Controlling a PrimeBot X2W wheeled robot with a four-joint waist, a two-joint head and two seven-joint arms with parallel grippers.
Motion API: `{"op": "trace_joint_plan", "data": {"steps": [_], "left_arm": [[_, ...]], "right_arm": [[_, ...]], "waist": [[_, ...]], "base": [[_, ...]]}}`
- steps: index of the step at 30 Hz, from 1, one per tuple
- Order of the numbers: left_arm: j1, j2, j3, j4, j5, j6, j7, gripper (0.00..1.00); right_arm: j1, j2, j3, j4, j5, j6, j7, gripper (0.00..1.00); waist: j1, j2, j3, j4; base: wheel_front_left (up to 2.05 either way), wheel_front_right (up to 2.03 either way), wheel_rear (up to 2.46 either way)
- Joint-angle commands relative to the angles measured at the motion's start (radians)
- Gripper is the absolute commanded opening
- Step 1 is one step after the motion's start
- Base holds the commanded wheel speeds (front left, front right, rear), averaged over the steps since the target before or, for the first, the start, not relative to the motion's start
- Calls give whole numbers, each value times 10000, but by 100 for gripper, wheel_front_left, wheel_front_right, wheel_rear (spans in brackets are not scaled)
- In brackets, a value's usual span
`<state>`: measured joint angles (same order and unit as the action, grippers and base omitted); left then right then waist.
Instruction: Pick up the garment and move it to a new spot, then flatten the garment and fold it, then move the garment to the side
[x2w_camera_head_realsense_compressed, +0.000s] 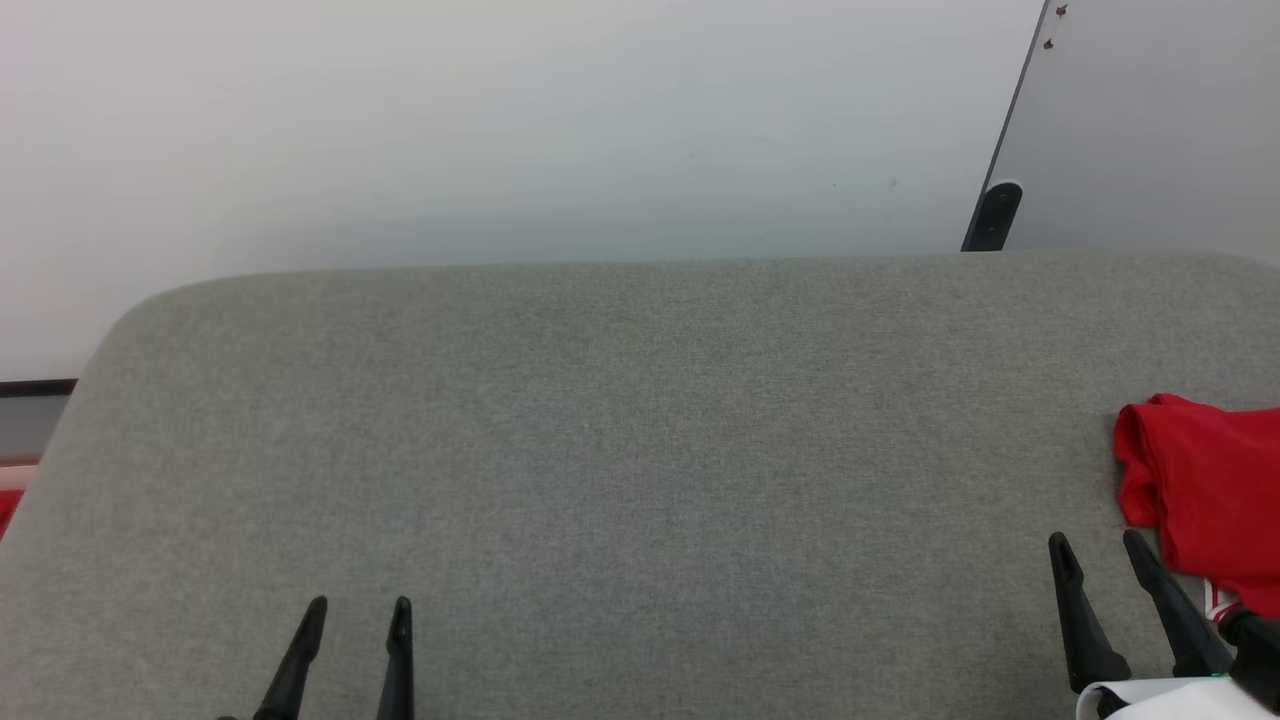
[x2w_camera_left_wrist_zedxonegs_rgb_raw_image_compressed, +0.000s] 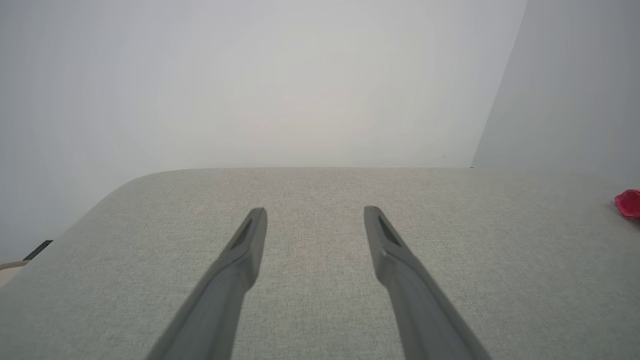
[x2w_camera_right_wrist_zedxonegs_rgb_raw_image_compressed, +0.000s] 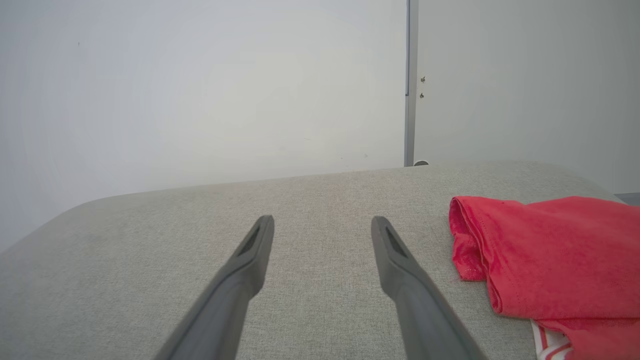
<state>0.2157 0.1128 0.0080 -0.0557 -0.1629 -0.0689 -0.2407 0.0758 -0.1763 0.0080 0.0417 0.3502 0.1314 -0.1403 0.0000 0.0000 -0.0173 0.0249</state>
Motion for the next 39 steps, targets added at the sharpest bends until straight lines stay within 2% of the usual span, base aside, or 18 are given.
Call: {"op": "trace_joint_plan", "data": {"steps": [1,16,17,22,26,39], "left_arm": [[3,44,-27,-33,53,58,-16,100],[-34,23,60,-62,-147,294,-84,100],[-14,-3,43,-36,-130,257,-60,0],[38,-104,-2,328,-240,240,-22,0],[-184,-120,44,495,-1270,183,203,0],[-756,-157,165,978,-3664,38,745,0]], "right_arm": [[151,27,43,-57,-31,-17,28,100],[175,-23,141,-139,44,-17,78,100],[16,-24,112,-118,7,0,61,0],[84,70,128,226,106,0,74,0],[-49,140,52,339,1002,-1,232,0],[-394,308,-145,637,3089,-2,611,0]], "waist": [[0,0,7,-3],[0,0,-21,-28],[0,0,-20,-28],[0,0,-20,-29],[0,0,-11,-38],[0,0,12,-61]], "base": [[0,0,0],[0,0,0],[0,0,0],[0,0,0],[0,0,0],[0,0,0]]}}
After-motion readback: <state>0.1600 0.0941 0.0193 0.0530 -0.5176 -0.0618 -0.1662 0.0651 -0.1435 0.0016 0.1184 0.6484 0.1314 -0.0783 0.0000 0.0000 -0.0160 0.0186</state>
